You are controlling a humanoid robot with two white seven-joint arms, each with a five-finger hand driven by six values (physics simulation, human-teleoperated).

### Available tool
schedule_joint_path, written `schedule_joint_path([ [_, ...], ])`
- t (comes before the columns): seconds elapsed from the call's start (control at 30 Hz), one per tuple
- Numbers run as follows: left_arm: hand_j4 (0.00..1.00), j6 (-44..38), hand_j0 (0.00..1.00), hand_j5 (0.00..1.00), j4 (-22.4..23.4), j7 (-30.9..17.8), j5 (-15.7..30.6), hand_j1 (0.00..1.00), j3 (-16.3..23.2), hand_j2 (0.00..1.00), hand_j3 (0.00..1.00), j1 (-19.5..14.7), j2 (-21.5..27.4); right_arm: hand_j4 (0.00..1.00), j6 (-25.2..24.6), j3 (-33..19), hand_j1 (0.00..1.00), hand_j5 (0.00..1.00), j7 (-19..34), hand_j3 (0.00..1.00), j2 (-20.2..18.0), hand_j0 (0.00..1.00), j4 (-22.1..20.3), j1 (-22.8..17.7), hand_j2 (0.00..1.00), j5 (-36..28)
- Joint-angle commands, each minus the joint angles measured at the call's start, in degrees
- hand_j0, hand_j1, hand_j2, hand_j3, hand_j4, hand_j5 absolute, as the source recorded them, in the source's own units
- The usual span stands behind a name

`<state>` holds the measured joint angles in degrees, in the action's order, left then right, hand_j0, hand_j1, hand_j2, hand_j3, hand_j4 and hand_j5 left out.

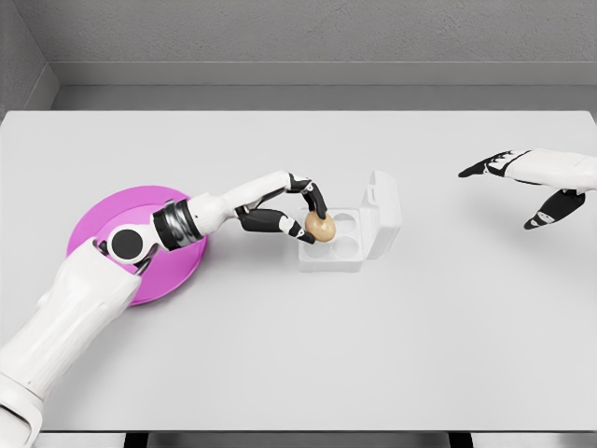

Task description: Pack egg into the box and close the box lid

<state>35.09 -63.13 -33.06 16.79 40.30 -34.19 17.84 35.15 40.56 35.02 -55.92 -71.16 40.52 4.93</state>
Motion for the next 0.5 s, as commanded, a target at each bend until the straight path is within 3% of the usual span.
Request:
schedule_joint_path([
  [0.0, 0.41, -0.09, 0.41, 0.41, -0.15, 0.11, 0.52, 0.41, -0.05, 0.41, 0.41, 0.00, 0.01, 1.00, -0.15, -0.04, 1.00, 1.00, -0.02, 1.00, -0.07, 1.00, -0.03, 0.00, 1.00, -0.36],
  [0.13, 0.48, -0.09, 0.48, 0.48, -0.24, 0.19, 0.61, 0.48, -0.23, 0.48, 0.48, 0.00, 0.09, 1.00, -0.15, -0.04, 1.00, 1.00, -0.02, 1.00, -0.07, 1.00, -0.03, -0.09, 1.00, -0.36],
  [0.47, 0.54, -0.09, 0.54, 0.54, -0.50, 0.37, 0.70, 0.54, -0.67, 0.54, 0.54, 0.88, 0.53, 1.00, -0.15, -0.04, 1.00, 1.00, -0.02, 1.00, -0.07, 1.00, -0.03, -0.09, 1.00, -0.36],
])
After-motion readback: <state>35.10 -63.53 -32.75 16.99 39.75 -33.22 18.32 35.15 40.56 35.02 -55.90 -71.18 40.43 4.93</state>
